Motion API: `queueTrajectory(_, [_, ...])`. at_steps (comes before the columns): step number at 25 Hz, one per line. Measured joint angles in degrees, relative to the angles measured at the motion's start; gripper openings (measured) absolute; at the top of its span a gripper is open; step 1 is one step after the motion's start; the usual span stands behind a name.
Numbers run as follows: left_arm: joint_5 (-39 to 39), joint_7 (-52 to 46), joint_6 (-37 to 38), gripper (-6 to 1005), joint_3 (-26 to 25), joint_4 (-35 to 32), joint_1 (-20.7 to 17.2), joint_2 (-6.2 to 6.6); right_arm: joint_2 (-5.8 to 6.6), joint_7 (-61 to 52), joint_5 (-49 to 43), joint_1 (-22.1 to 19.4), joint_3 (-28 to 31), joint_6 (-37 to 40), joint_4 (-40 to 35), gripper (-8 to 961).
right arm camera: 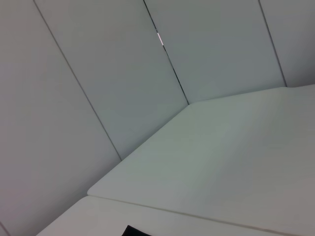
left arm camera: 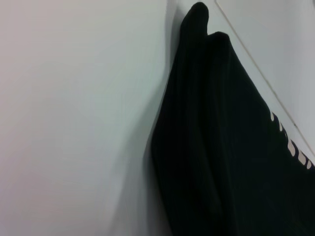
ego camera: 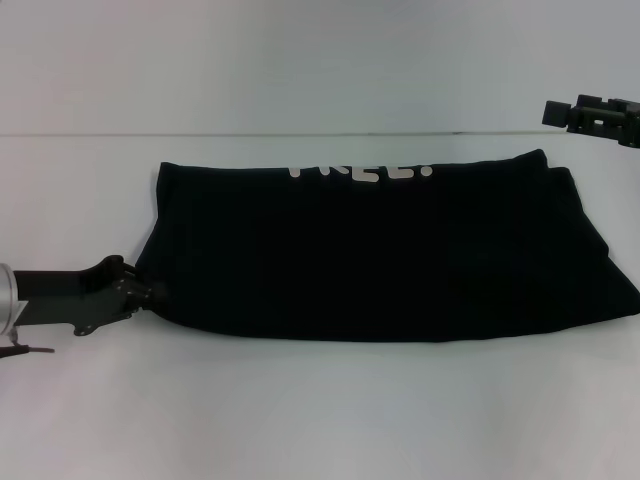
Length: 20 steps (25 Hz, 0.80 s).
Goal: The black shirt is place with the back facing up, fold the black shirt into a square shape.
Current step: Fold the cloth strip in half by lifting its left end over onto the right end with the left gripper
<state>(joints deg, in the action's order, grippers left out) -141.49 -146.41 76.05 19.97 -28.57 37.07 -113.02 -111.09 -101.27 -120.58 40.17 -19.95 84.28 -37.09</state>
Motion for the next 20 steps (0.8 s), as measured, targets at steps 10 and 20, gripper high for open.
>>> queueTrajectory(10, [0.3, -0.8, 0.3, 131, -0.3, 0.4, 0.0, -0.01, -0.02, 0.5, 0.0, 0.0, 0.2, -0.1, 0.0, 928])
queueTrajectory(20, [0.6, -1.7, 1.6, 227, -0.2, 0.6, 0.0, -0.01, -0.08, 0.7, 0.0, 0.0, 0.3, -0.2, 0.0, 927])
